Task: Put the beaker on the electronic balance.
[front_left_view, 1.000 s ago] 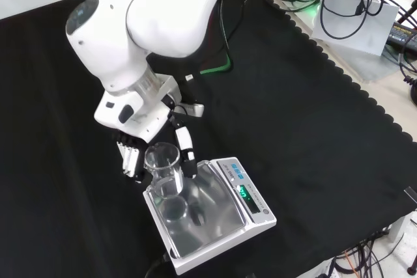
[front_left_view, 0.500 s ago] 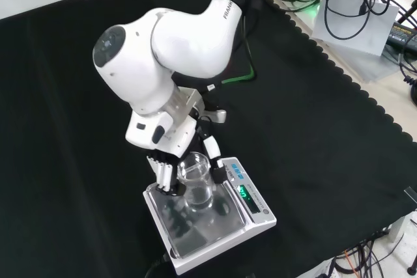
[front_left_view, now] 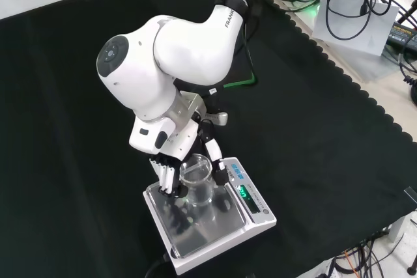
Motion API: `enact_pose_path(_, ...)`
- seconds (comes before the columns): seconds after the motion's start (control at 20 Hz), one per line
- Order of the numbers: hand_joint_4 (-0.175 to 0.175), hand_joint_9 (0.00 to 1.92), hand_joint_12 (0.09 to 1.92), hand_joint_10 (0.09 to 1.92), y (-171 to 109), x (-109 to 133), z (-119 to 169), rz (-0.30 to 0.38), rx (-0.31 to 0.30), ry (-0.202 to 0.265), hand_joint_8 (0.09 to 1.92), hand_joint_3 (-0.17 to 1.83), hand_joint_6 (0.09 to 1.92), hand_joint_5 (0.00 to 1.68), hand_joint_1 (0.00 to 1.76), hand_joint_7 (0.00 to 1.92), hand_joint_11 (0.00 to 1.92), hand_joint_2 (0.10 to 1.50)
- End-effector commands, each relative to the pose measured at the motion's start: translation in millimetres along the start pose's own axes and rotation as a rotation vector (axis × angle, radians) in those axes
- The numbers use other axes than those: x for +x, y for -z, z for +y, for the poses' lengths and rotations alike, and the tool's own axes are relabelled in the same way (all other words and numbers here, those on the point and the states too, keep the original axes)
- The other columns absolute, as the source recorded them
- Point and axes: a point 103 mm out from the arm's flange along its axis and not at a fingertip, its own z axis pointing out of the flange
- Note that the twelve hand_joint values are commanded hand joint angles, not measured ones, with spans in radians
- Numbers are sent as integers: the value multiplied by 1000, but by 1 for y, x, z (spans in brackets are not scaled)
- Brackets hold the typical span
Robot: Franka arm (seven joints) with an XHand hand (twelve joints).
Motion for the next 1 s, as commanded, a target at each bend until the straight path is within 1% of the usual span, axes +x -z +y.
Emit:
enact_pose_path(0.05,-85,953,1191,1102,2,-3,-5,7,5,10,1352,824,1306,300,1107,687,867,532)
enact_pose_path(0.1,-57,841,1275,1030,3,-3,-6,5,5,12,1276,762,1090,195,1041,576,710,512)
enact_pose_path(0.15,-29,721,1353,975,5,-4,-7,5,3,14,1190,695,835,119,979,455,550,502)
enact_pose_path(0.25,30,478,1499,925,7,-4,-10,8,-5,20,1001,551,310,31,869,190,263,507)
enact_pose_path(0.3,53,379,1552,921,8,-4,-11,13,-10,22,905,476,159,15,827,100,159,520)
enact_pose_path(0.35,69,296,1580,916,9,-4,-12,17,-18,25,799,419,87,6,796,49,85,529)
enact_pose_path(0.45,88,168,1574,929,11,-5,-15,22,-33,31,614,319,87,1,758,10,20,555)
enact_pose_path(0.55,97,66,1533,941,13,-7,-18,26,-48,36,430,252,87,0,740,1,3,577)
enact_pose_path(0.7,106,7,1466,894,19,-8,-23,27,-70,41,195,187,87,0,718,0,0,600)
enact_pose_path(0.8,109,1,1424,853,26,-8,-27,23,-76,39,125,159,87,0,705,0,0,608)
enact_pose_path(1.0,112,0,1404,836,38,-7,-34,21,-88,35,100,145,87,0,699,0,0,611)
